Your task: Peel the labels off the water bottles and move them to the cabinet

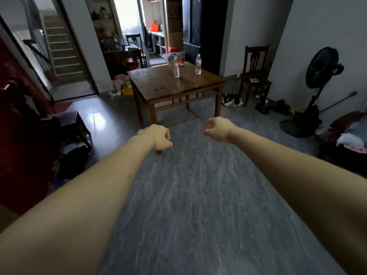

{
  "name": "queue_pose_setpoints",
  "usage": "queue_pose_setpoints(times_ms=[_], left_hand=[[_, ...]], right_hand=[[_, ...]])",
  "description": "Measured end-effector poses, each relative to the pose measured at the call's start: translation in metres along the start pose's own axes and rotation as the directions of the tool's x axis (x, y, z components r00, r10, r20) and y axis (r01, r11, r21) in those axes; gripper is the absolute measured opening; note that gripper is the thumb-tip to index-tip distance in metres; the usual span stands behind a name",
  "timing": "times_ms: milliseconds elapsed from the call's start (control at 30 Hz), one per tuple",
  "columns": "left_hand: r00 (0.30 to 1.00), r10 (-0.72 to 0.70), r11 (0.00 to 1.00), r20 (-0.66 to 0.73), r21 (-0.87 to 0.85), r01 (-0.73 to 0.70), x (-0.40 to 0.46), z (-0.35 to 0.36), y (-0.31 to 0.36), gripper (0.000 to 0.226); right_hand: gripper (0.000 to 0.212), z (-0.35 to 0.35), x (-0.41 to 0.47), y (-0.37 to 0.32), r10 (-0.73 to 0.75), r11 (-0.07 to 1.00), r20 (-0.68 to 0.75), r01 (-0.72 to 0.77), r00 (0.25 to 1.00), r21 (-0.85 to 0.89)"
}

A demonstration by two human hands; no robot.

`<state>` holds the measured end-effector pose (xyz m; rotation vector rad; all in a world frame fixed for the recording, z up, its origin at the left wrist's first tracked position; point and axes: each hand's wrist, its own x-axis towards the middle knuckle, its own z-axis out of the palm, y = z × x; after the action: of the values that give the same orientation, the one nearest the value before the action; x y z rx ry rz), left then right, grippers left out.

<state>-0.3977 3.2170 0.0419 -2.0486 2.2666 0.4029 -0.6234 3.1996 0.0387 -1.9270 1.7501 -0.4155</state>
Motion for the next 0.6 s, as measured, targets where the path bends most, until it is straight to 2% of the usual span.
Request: queue_pose_setpoints(times_ms=[167,300,600], left_hand=[[0.999,-0.007,1.0,0.032,0.012,0.006,0.069,-0.009,-0.005,0.021],[0.998,-0.011,0.999,0.06,0.034,0.009,0.129,-0.013,-0.005,0.02],[0.995,-0.007,0.992,0.096,0.123,-0.005,0.302,-0.061,0.041,0.026]], right_hand=[[0.032,-0.005,0.068,0.015,0.006,1.0,0.007,-0.006,1.0,0.01],[0.023,-0.015,0.131,0.034,0.037,0.993,-0.011,-0.035,0.999,0.114],[0.011,-0.074,0.289,0.087,0.029,0.997,-0.013,-0.028,0.999,0.068]])
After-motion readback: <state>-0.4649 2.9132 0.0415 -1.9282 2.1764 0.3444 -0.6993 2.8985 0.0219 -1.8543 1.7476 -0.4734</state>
